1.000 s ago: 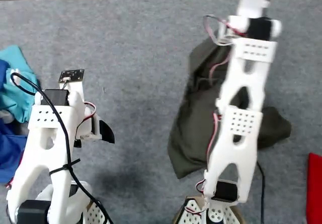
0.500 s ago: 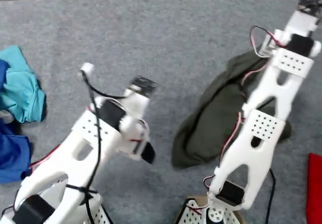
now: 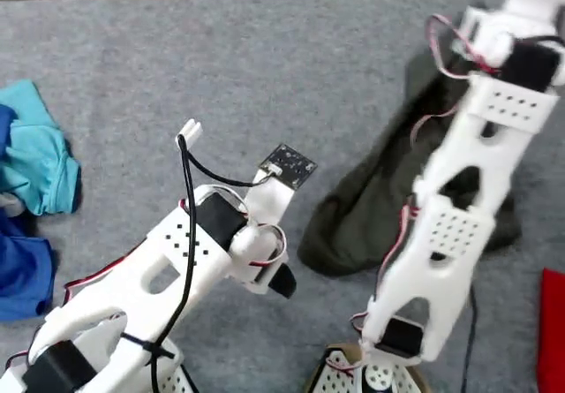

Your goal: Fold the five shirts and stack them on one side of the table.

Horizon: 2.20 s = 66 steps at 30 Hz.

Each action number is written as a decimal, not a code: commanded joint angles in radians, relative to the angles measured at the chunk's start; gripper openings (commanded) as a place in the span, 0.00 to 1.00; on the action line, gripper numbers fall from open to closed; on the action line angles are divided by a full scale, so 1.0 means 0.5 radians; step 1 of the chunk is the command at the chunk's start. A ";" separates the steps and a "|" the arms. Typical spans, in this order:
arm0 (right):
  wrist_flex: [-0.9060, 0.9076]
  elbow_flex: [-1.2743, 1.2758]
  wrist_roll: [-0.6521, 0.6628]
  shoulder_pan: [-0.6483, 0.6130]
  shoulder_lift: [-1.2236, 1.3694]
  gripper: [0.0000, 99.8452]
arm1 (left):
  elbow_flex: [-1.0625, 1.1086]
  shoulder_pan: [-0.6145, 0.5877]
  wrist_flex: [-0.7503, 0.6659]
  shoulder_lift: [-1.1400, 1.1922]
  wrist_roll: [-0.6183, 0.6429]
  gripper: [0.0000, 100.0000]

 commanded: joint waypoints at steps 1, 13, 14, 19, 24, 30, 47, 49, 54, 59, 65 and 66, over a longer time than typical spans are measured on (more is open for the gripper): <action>0.055 -0.084 0.126 -0.192 -0.450 0.00 | 0.055 0.021 -0.034 -0.002 0.012 0.34; -0.018 -0.063 0.436 -0.612 -1.419 0.00 | 0.160 -0.420 -0.034 -0.011 0.006 0.34; -0.086 -0.063 0.442 -0.609 -1.484 0.00 | 0.160 -0.491 -0.034 -0.011 0.003 0.34; -0.384 -0.060 0.445 -0.606 -1.720 0.00 | 0.163 -0.908 -0.031 -0.014 0.000 0.34; -0.684 -0.060 0.433 -0.618 -1.843 0.00 | 0.163 -1.347 -0.031 -0.008 -0.003 0.34; -0.890 0.044 0.427 -0.637 -1.843 0.00 | 0.163 -1.688 -0.034 -0.005 -0.003 0.34; -0.816 1.760 0.448 -0.717 -1.880 0.00 | 0.144 -1.682 -0.031 -0.017 0.009 0.34; -0.807 1.972 0.463 -0.717 -1.880 0.00 | 0.144 -1.599 -0.025 -0.020 0.009 0.34; -0.816 2.552 0.783 -0.671 -1.867 0.00 | 0.086 -1.301 -0.031 -0.020 0.015 0.34; -1.007 3.083 0.887 -0.428 -1.880 0.00 | -0.129 -1.071 -0.034 -0.005 0.181 0.34; -1.363 3.534 0.979 -0.017 -1.880 0.00 | -0.172 -0.746 -0.328 -0.002 0.414 0.34; -1.405 3.595 1.019 0.051 -1.880 0.00 | -0.147 -0.684 -0.384 -0.002 0.439 0.34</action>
